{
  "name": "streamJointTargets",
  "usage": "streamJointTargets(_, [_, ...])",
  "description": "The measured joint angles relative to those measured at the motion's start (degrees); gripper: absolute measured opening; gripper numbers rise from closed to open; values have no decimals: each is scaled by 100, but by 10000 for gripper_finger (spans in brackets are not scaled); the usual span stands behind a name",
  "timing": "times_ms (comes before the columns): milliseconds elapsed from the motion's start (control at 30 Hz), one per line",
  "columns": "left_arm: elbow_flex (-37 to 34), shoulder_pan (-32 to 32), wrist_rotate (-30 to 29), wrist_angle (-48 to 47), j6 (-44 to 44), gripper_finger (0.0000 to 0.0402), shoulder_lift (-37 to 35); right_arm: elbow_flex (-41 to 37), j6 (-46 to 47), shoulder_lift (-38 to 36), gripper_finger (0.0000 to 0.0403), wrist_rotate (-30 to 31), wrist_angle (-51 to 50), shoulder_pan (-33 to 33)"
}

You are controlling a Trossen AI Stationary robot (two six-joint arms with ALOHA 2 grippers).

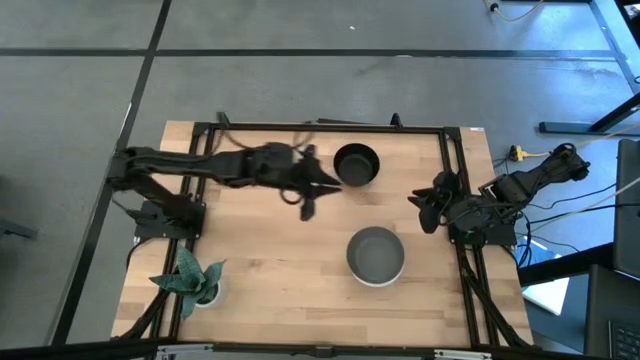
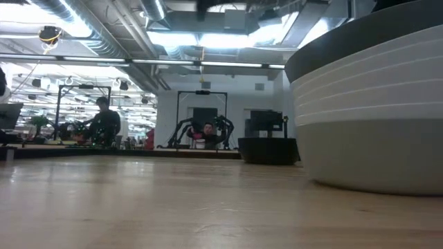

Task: Nest bowls inside each other
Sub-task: Stack the black bowl on the gray bowl

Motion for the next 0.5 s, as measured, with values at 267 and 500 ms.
streamJointTargets(267, [-2000,55,-831,453,-561,66,-1608,2,211,3,127,-385,191,-1054])
streamJointTargets(500, [-2654,15,-1100,467,-782,66,-2322,2,-607,213,127,-1109,720,-2163])
